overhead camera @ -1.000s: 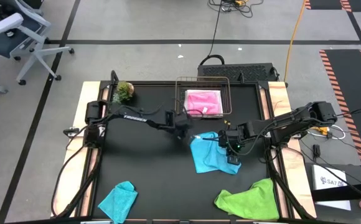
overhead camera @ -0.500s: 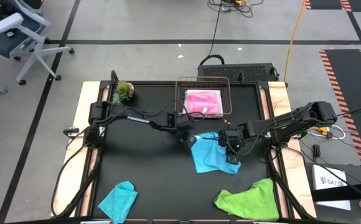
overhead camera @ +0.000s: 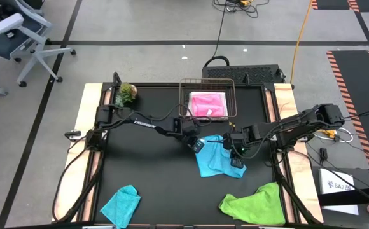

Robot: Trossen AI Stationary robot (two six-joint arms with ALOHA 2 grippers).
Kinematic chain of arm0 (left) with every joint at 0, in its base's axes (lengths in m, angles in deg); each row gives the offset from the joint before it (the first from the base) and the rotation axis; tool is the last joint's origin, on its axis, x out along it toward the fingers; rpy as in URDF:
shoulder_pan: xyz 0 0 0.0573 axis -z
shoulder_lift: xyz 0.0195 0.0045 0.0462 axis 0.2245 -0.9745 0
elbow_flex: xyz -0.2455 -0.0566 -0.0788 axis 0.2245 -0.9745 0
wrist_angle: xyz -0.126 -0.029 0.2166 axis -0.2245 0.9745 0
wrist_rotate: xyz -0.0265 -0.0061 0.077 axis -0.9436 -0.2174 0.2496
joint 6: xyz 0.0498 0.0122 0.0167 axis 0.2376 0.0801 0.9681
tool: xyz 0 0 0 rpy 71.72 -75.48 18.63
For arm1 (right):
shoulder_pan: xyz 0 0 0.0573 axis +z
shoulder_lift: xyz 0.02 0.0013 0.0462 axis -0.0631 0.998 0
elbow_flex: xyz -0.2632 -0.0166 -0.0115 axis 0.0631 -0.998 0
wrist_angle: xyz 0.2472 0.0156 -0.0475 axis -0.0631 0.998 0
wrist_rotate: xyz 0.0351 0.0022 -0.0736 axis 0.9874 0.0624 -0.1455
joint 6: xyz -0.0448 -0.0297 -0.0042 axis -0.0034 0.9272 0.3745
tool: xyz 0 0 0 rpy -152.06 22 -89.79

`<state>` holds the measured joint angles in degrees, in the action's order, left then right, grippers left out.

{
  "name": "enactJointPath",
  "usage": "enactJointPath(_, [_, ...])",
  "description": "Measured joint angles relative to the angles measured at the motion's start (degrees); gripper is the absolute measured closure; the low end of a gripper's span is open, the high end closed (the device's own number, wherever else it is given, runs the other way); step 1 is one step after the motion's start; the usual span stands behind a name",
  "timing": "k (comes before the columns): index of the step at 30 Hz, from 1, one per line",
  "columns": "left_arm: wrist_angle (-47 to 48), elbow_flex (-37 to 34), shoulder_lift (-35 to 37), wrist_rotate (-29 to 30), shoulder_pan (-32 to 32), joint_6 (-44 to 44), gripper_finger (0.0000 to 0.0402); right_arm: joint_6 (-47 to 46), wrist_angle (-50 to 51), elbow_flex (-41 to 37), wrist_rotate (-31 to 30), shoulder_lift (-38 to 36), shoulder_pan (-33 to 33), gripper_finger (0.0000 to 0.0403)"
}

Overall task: Fold microfiber towels
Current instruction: Fold the right blue towel

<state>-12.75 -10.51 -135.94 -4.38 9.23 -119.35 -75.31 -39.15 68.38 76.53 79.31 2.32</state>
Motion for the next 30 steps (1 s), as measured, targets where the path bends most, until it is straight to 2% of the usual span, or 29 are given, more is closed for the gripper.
enactJointPath(11, [-0.6, 0.0, -0.1, 0.5, -0.8, 0.8, 0.0376, 0.0, -0.1, 0.0, -0.2, 0.0, 0.0, 0.0261])
enactJointPath(15, [-0.7, 0.0, -0.1, 3.8, -0.7, 1.6, 0.0378, -0.1, -0.1, 0.0, -1.0, 0.0, 0.0, 0.0261])
enactJointPath(18, [-1.3, 0.0, -0.1, 4.5, -0.7, 2.6, 0.0395, -0.2, -0.1, 0.0, -1.3, 0.0, 0.0, 0.0261])
enactJointPath(27, [0.8, 0.0, -0.1, 1.6, -0.7, 2.8, 0.0398, -1.0, -0.1, 0.0, -1.3, 0.0, 0.0, 0.0261])
enactJointPath(30, [3.5, 0.0, -0.1, 1.4, -1.0, 3.3, 0.0381, -1.0, -0.1, 0.0, -1.3, 0.0, 0.0, 0.0261])
